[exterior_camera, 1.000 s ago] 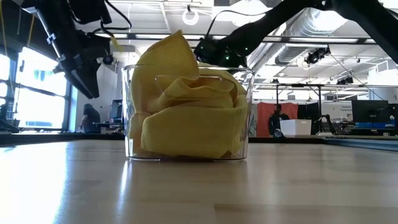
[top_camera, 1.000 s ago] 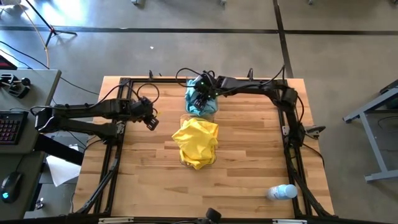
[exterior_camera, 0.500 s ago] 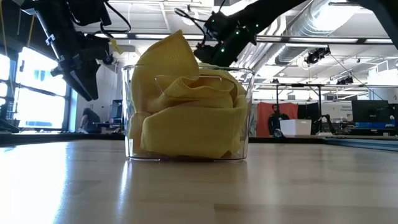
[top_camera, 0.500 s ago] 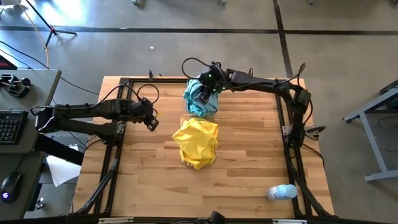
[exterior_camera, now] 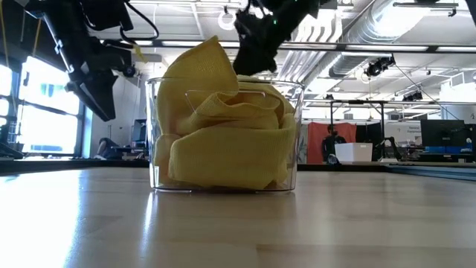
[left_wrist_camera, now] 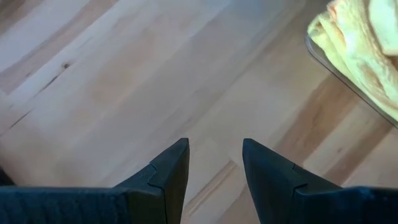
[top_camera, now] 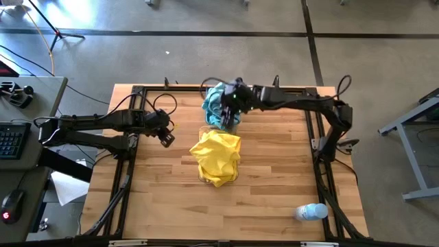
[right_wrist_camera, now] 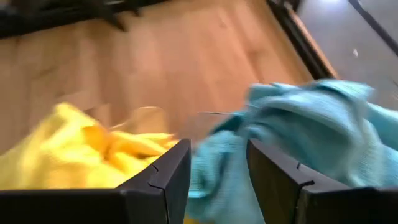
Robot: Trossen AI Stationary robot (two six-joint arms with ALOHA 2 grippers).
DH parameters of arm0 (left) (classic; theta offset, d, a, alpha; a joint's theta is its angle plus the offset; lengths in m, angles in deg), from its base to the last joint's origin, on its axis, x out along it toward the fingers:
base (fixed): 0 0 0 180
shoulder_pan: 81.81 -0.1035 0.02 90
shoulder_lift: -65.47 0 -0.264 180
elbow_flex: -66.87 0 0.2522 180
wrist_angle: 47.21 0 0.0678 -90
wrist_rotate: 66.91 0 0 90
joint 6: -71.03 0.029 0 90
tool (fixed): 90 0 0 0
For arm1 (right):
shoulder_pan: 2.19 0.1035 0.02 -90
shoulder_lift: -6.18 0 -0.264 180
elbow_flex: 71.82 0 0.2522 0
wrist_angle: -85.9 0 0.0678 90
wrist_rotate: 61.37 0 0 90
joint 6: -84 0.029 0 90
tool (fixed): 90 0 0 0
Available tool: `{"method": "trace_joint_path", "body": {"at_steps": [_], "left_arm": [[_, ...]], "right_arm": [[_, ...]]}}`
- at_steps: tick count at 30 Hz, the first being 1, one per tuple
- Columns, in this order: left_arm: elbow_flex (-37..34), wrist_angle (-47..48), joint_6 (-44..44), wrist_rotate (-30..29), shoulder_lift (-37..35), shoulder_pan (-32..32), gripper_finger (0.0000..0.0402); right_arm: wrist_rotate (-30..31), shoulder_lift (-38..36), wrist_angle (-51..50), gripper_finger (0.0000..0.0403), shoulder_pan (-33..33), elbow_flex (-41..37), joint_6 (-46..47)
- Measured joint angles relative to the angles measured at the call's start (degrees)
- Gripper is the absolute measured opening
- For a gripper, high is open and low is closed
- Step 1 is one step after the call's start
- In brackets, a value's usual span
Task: Sort microfiber towel by color & place in baskets
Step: Adjust the yellow towel
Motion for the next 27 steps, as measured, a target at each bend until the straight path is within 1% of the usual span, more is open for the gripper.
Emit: {"method": "trace_joint_path", "body": {"at_steps": [5, 7, 9, 13, 16, 17, 22, 27], "left_arm": [[0.00, 0.01, 2.21, 2.34, 0.00, 0.00, 0.0140], [0.00, 0.01, 2.89, 3.70, 0.00, 0.00, 0.0140], [0.00, 0.01, 3.22, 5.95, 0.00, 0.00, 0.0140], [0.00, 0.01, 4.21, 12.13, 0.00, 0.24, 0.0140], [0.02, -0.04, 4.18, 13.11, 0.00, 1.53, 0.0140], [0.02, -0.04, 4.03, 13.11, 0.00, 2.11, 0.0140], [0.02, -1.00, 2.00, 13.14, 0.00, 5.92, 0.0140], [0.02, -2.34, -1.65, 13.15, 0.01, 10.20, 0.0140]], "right_arm": [[6.13, -0.35, 0.09, 0.0151, 7.55, 0.01, -4.17], [7.77, -0.35, 0.51, 0.0143, 10.50, 0.01, -3.56], [8.88, -0.35, 0.64, 0.0128, 13.27, 0.03, -0.69], [9.23, -0.32, 0.47, 0.0074, 17.74, 0.03, 5.73], [10.50, 0.69, 0.15, 0.0019, 20.09, 0.05, 9.38], [10.55, 1.41, -0.26, 0.0010, 20.67, 0.05, 10.10], [11.49, 6.01, -1.33, 0.0018, 21.72, 0.05, 14.88], [10.84, 11.73, -3.61, 0.0003, 21.61, 0.05, 17.60]]}}
